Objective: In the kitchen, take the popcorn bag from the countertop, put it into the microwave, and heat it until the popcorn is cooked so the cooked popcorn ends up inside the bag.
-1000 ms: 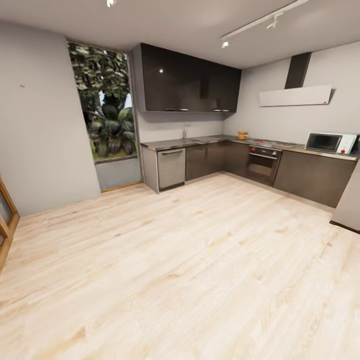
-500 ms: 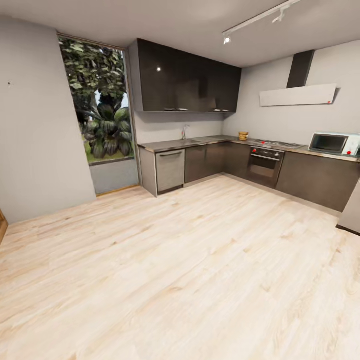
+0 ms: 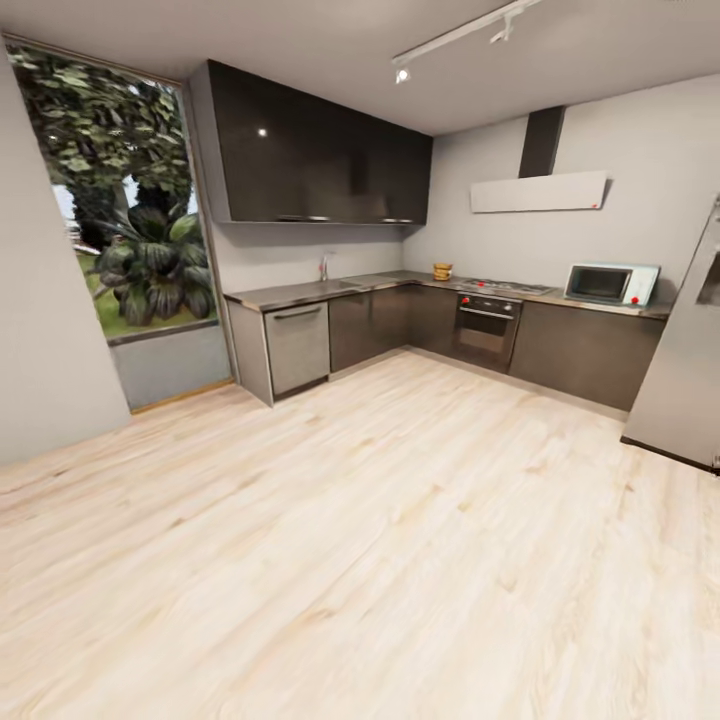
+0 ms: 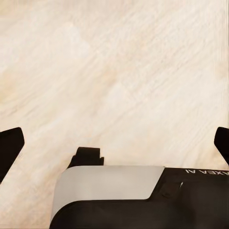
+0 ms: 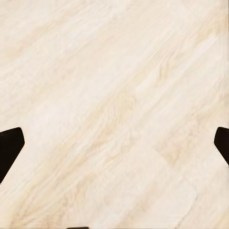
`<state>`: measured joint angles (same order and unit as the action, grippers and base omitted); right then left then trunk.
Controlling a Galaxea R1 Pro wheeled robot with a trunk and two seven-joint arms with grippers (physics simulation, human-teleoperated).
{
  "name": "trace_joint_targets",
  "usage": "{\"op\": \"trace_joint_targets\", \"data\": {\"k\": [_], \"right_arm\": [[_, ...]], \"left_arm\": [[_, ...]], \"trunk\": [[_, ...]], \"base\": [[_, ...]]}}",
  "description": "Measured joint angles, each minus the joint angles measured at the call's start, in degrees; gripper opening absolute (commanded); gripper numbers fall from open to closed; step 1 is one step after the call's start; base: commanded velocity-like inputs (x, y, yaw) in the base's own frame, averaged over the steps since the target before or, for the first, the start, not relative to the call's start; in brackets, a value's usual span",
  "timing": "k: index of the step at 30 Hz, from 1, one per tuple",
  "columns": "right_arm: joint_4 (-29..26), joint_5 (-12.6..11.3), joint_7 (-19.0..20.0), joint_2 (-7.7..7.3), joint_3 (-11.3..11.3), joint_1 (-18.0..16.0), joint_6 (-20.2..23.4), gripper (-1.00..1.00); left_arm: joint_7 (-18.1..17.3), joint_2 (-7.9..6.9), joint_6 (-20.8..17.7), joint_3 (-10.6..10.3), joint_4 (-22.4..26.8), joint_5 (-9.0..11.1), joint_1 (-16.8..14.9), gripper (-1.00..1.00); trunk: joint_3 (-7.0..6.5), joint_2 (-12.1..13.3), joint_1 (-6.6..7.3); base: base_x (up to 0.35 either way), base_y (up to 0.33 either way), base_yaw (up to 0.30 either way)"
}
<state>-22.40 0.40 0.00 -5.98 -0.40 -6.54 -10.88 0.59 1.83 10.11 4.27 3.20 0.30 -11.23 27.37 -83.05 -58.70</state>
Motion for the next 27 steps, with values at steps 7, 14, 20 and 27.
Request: {"op": "trace_joint_targets", "data": {"k": [7,14,20,27], "right_arm": [[0.01,0.0,0.0,0.0,0.0,0.0,0.0,1.0],[0.01,0.0,0.0,0.0,0.0,0.0,0.0,1.0],[0.01,0.0,0.0,0.0,0.0,0.0,0.0,1.0],[0.01,0.0,0.0,0.0,0.0,0.0,0.0,1.0]], "left_arm": [[0.0,0.0,-0.01,0.0,0.0,0.01,0.0,1.0],[0.0,0.0,-0.01,0.0,0.0,-0.02,0.0,1.0],[0.0,0.0,0.01,0.0,0.0,0.01,0.0,1.0],[0.0,0.0,0.03,0.0,0.0,0.01,0.0,1.0]], "trunk": [[0.0,0.0,0.0],[0.0,0.0,0.0],[0.0,0.0,0.0],[0.0,0.0,0.0]], "base": [[0.343,0.0,-0.279],[0.343,0.0,-0.279],[0.343,0.0,-0.279],[0.343,0.0,-0.279]]}}
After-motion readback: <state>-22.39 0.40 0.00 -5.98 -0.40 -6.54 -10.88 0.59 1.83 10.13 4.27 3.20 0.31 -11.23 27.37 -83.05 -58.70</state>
